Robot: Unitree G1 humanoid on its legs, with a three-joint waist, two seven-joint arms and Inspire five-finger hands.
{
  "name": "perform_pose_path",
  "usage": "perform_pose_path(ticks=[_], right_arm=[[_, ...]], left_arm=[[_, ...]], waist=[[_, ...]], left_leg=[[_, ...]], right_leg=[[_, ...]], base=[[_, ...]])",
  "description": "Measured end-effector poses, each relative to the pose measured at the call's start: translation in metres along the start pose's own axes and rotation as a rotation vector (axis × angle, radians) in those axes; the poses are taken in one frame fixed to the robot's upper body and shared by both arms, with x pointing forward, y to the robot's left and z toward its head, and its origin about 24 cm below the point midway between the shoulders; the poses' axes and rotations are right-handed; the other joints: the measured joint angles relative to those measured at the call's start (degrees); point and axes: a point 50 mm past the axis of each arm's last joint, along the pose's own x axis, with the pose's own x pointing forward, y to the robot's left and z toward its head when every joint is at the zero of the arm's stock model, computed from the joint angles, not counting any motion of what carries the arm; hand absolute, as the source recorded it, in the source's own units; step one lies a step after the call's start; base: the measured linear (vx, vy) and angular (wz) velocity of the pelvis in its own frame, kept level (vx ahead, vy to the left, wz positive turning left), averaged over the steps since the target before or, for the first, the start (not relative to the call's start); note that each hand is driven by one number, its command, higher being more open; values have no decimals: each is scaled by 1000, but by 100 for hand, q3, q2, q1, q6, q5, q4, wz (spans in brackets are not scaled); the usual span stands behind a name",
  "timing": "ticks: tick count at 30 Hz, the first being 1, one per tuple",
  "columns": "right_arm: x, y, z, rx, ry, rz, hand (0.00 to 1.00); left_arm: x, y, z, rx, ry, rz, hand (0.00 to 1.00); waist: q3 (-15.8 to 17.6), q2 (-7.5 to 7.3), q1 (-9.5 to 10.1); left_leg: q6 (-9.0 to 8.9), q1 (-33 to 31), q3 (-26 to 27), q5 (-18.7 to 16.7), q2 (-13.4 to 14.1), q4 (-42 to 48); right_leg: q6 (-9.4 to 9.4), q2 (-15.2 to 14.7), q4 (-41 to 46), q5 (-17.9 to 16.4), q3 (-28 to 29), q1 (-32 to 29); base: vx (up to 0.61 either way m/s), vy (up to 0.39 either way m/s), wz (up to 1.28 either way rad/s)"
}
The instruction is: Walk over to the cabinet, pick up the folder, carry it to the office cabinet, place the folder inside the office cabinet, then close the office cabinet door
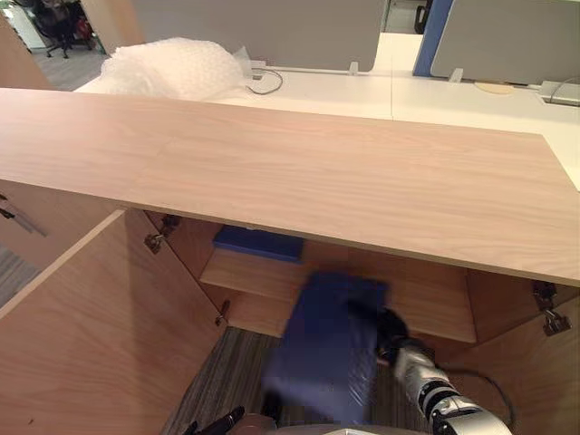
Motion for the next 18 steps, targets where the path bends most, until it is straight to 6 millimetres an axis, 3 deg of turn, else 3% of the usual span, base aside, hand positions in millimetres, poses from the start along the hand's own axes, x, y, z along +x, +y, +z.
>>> perform_pose_path(ticks=[2, 6, 12, 14, 16, 17, 18], right_arm=[[0, -2, 4, 262, -54, -33, 0], [-2, 1, 1, 599, -96, -63, 0], [-2, 0, 15, 805, -199, -78, 0], [0, 8, 31, 837, -254, -52, 0], [0, 40, 78, 865, -361, 85, 0], [-1, 48, 92, 867, -389, 129, 0], [-6, 70, 114, 875, -430, 219, 0]], left_arm=[[1, -4, 4, 10, -10, -10, 100], [1, -10, 8, 22, -30, -31, 100], [1, -11, 6, 34, -27, -34, 100], [1, -12, 10, 30, -46, -39, 100], [2, -25, 33, -5, -128, -77, 100], [2, -28, 38, -17, -145, -86, 100], [2, -29, 45, -52, -174, -89, 100]], waist=[[10, 45, -35], [29, 83, -34], [100, 196, 45], [232, 226, 73], [676, 408, 122], [758, 485, 149], [860, 585, 170]], left_leg=[[-1, 10, 6, -1, -4, -1], [5, 8, 18, -21, 4, -2], [88, -58, 120, -81, -76, 0], [141, -265, 186, -187, -103, 241], [288, -1167, 302, -623, 6, 1509], [343, -1398, 359, -755, 62, 1872], [418, -1810, 504, -1021, 178, 2498]], right_leg=[[7, -6, 4, -4, 2, 6], [21, -2, -4, -13, 2, -5], [47, -98, -18, -26, 71, -95], [63, -138, 32, -16, 138, -246], [149, -136, 751, -72, 176, -892], [201, -121, 1065, -117, 191, -1107], [260, -132, 1768, -292, 229, -1576]], base=[[0, 0, 0], [0, 0, 0], [4, 20, -6], [15, 57, -14], [-54, 82, -14], [-133, 100, -22], [-126, 77, -22]])
